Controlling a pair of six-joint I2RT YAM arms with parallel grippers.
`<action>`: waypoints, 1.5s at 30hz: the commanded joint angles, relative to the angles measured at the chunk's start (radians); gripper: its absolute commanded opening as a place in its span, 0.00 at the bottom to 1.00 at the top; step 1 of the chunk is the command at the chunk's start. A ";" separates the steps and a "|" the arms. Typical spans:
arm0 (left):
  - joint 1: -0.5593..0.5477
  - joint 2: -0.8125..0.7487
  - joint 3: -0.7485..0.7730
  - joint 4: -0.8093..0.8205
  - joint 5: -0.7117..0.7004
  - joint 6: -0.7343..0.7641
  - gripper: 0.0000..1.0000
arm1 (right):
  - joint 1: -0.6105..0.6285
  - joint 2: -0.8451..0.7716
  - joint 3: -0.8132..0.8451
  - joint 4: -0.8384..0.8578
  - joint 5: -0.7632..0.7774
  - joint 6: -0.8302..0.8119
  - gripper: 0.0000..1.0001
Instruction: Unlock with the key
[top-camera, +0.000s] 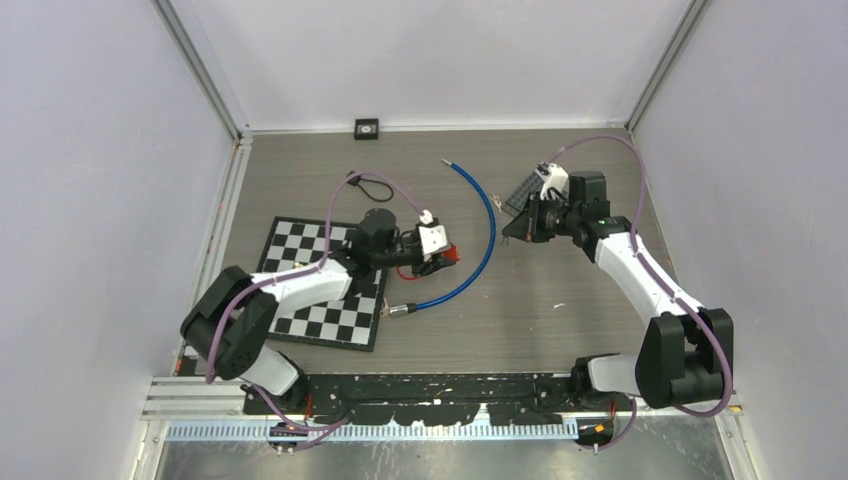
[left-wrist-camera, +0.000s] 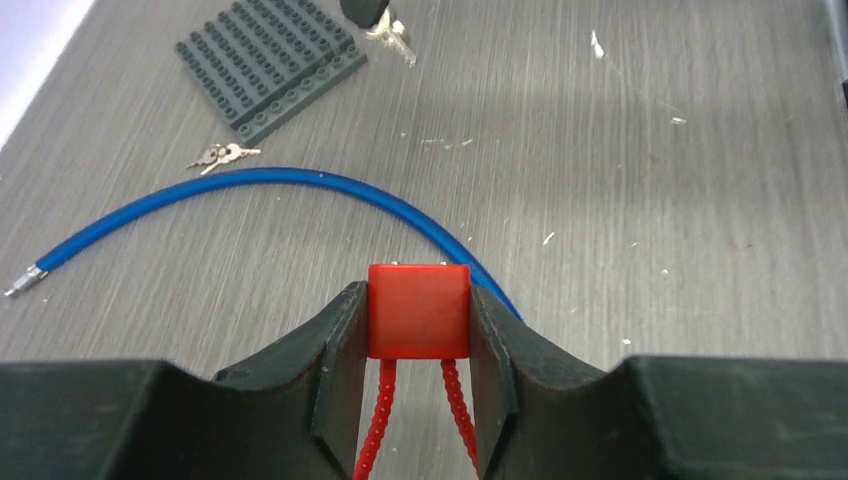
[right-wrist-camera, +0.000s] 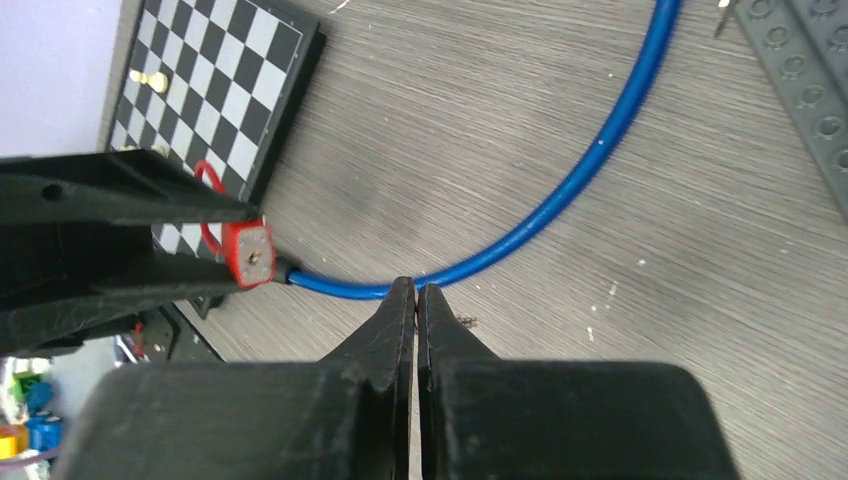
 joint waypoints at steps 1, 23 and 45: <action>-0.030 0.088 0.123 -0.218 -0.059 0.232 0.00 | -0.033 -0.084 0.015 -0.099 -0.080 -0.147 0.01; -0.035 0.370 0.359 -0.434 -0.135 0.334 0.51 | -0.048 -0.153 0.013 -0.103 -0.132 -0.105 0.00; -0.088 0.157 0.592 -0.627 -0.041 -0.136 0.62 | -0.006 -0.072 0.096 0.053 -0.126 0.159 0.00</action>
